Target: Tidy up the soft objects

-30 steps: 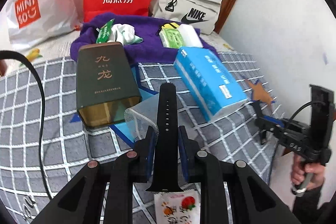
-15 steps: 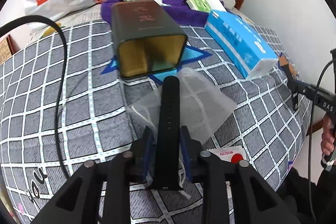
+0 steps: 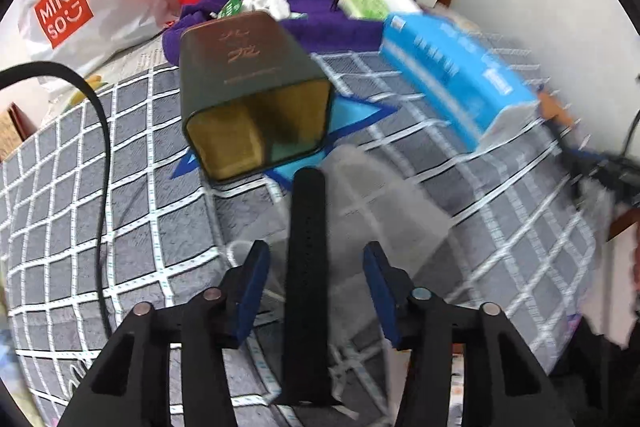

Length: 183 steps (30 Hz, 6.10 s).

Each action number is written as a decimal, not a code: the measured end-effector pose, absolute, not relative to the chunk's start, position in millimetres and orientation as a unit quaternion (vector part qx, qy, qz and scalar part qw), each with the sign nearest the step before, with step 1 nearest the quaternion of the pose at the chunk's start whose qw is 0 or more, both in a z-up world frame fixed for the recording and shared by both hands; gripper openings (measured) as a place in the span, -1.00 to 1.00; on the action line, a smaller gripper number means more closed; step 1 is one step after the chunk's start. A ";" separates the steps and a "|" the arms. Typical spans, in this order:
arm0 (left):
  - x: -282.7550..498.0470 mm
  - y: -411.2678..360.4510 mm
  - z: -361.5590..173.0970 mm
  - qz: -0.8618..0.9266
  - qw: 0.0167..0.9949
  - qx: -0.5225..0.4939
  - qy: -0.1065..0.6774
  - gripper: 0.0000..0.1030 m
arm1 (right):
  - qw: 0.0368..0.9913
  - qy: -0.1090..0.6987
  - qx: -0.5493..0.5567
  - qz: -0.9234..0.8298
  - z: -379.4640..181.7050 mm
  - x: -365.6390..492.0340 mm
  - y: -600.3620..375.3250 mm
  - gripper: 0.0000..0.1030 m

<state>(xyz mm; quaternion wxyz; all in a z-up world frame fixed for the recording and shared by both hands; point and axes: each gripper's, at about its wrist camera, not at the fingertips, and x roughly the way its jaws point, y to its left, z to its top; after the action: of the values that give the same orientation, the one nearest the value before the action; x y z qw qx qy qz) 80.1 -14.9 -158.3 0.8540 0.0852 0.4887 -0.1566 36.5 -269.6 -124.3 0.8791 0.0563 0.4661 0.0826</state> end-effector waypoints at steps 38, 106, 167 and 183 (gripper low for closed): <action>94.9 37.4 -52.1 -0.159 0.899 -0.051 0.404 -0.62 | 0.908 0.406 0.012 0.104 -56.1 82.8 -271.3 -0.64; 259.2 28.5 -52.3 -0.140 0.903 -0.083 0.396 -0.61 | 0.918 0.381 -0.042 0.105 -45.2 253.3 -198.6 -0.64; 305.0 34.9 -85.9 -0.123 0.887 -0.074 0.440 -0.61 | 0.857 0.467 -0.144 0.165 -129.8 331.6 -115.0 -0.64; 304.3 33.4 -86.8 -0.124 0.885 -0.070 0.442 -0.61 | 0.853 0.473 -0.146 0.167 -132.3 334.0 -112.9 -0.27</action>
<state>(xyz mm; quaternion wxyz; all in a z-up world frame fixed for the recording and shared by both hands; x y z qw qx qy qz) 304.3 33.4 -86.8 0.8855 -0.0699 0.4422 -0.1243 334.0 -112.9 -132.3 0.8528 -0.1458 0.4729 0.1666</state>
